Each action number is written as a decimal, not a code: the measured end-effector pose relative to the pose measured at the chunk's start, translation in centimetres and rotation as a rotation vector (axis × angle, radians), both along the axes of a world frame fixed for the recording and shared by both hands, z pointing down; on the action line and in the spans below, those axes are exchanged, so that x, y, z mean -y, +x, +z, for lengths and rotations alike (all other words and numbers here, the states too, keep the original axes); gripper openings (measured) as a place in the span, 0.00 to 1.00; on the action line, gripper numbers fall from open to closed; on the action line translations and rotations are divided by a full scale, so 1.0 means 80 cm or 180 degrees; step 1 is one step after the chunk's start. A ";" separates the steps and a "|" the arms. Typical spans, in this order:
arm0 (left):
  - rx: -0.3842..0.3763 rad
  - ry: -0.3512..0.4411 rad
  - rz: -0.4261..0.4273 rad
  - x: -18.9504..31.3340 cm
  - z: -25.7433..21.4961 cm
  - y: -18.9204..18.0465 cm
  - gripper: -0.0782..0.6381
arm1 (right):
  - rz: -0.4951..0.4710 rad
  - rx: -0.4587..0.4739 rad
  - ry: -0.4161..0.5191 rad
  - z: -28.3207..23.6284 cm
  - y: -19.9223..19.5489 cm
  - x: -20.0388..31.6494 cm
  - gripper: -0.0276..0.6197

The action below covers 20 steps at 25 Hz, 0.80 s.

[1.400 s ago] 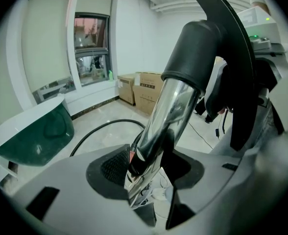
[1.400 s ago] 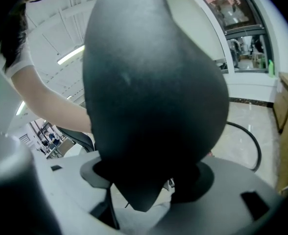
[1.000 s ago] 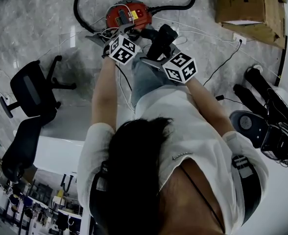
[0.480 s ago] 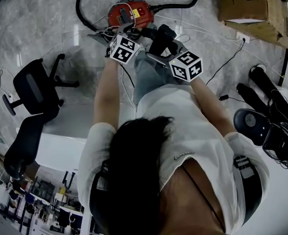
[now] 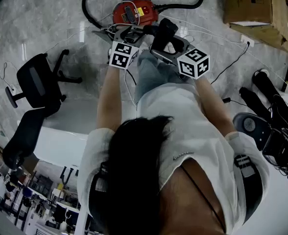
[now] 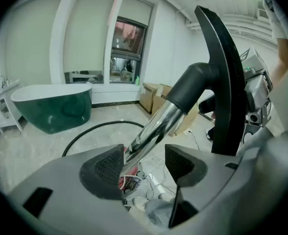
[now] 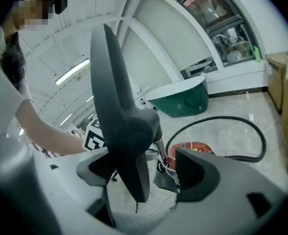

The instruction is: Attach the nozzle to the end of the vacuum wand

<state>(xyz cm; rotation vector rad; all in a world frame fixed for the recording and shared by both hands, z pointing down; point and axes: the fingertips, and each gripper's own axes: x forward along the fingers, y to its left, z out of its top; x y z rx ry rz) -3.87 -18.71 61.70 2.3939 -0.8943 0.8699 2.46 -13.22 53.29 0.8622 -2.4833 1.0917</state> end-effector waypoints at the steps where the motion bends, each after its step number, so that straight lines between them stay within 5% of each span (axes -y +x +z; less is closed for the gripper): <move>1: -0.0006 0.0002 -0.0039 -0.003 -0.003 -0.001 0.46 | 0.0018 0.0023 0.0015 -0.003 0.001 0.001 0.60; 12: 0.0047 0.0088 -0.0356 -0.030 -0.027 -0.016 0.46 | 0.0140 0.0086 0.0149 -0.023 0.017 -0.007 0.60; 20: -0.0092 0.0170 -0.0851 -0.049 -0.047 -0.030 0.46 | 0.0289 0.0073 0.0231 -0.033 0.044 -0.012 0.60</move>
